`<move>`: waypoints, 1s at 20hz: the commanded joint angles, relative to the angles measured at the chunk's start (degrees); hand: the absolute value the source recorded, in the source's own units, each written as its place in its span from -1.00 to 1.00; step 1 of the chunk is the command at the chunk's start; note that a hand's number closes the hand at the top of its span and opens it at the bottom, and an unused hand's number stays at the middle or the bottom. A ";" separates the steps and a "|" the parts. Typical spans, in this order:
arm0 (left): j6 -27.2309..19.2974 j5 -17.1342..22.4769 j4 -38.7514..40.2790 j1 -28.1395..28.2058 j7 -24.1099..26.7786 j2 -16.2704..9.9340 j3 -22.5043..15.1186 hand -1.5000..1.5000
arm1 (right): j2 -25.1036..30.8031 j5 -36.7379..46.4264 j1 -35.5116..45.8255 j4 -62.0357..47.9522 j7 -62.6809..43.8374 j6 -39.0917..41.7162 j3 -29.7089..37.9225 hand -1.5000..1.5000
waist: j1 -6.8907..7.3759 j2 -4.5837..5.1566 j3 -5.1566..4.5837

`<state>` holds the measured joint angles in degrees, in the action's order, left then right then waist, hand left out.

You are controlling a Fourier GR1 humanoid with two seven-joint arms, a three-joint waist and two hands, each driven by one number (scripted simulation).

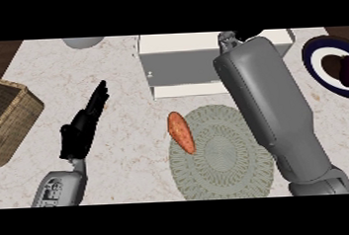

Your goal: Pick the tomato from the placemat and place it in the tiered shelf

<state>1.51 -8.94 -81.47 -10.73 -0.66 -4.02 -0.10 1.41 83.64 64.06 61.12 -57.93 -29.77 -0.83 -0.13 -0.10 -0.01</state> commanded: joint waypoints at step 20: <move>-0.54 -0.25 -0.44 -1.19 -2.20 0.71 0.10 0.00 | 0.57 -8.82 2.96 24.90 -4.60 -2.94 9.94 -1.00 | -0.50 -0.22 0.00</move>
<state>1.29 -9.35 -82.80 -10.23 -1.74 -3.41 -0.59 1.95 72.61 66.00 80.66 -56.80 -31.98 7.09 -0.20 -0.24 0.01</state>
